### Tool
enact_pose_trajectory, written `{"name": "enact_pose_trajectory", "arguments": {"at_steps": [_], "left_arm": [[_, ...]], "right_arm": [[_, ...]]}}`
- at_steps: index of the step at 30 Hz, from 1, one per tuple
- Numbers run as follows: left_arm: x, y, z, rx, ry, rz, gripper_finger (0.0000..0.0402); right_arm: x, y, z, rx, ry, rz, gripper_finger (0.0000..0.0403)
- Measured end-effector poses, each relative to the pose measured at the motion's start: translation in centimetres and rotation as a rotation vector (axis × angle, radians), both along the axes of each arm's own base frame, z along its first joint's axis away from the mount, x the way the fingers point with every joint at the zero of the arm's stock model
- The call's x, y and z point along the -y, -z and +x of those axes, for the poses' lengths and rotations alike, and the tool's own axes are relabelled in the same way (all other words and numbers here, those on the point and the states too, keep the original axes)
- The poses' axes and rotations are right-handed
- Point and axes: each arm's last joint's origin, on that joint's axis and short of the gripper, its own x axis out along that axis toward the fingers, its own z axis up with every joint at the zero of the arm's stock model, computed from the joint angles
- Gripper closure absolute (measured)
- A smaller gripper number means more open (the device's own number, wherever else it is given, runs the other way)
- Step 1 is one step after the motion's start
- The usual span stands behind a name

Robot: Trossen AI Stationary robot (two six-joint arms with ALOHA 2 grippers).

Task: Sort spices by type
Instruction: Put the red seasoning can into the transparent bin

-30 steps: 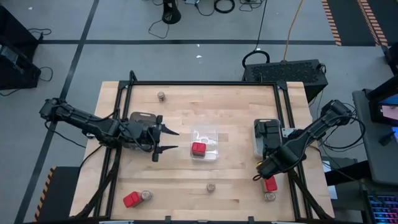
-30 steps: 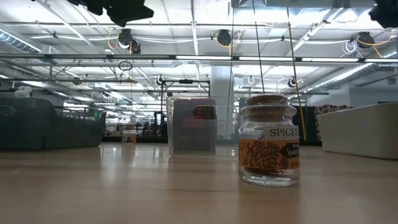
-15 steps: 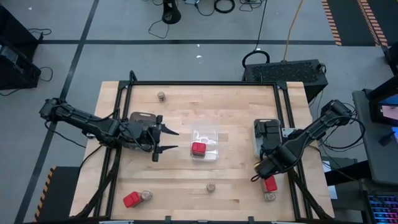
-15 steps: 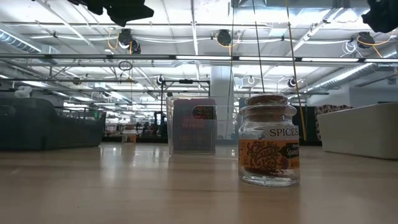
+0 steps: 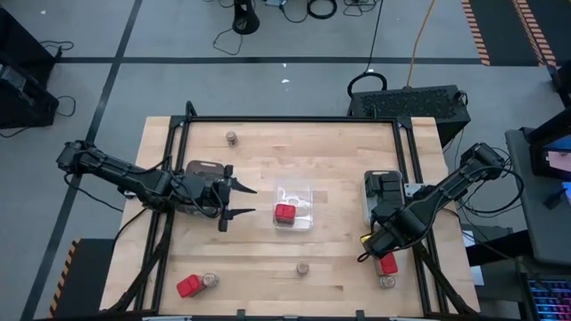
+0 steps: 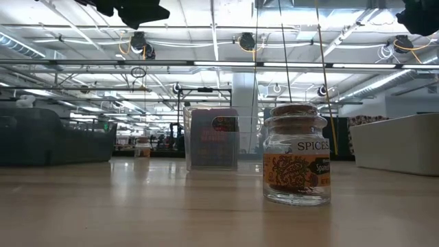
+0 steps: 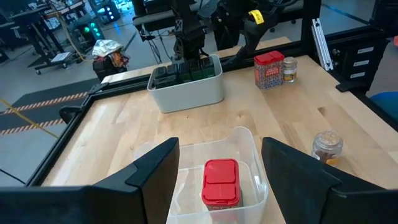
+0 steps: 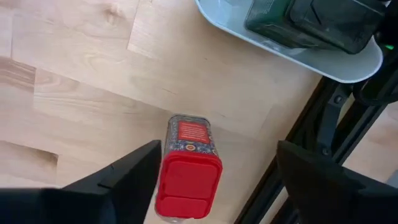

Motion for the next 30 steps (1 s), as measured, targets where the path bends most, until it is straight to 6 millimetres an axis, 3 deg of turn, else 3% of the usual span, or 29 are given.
{"name": "enact_pose_trajectory", "arguments": {"at_steps": [9,30], "left_arm": [[0.0,0.0,0.0,0.000,0.000,0.000,0.0166],[0.0,0.0,0.0,-0.001,-0.003,0.001,0.0166]], "right_arm": [[-0.5,0.0,0.6,0.066,0.001,0.047,0.0054],[-4.7,2.3,0.3,0.005,0.037,0.083,0.0055]]}}
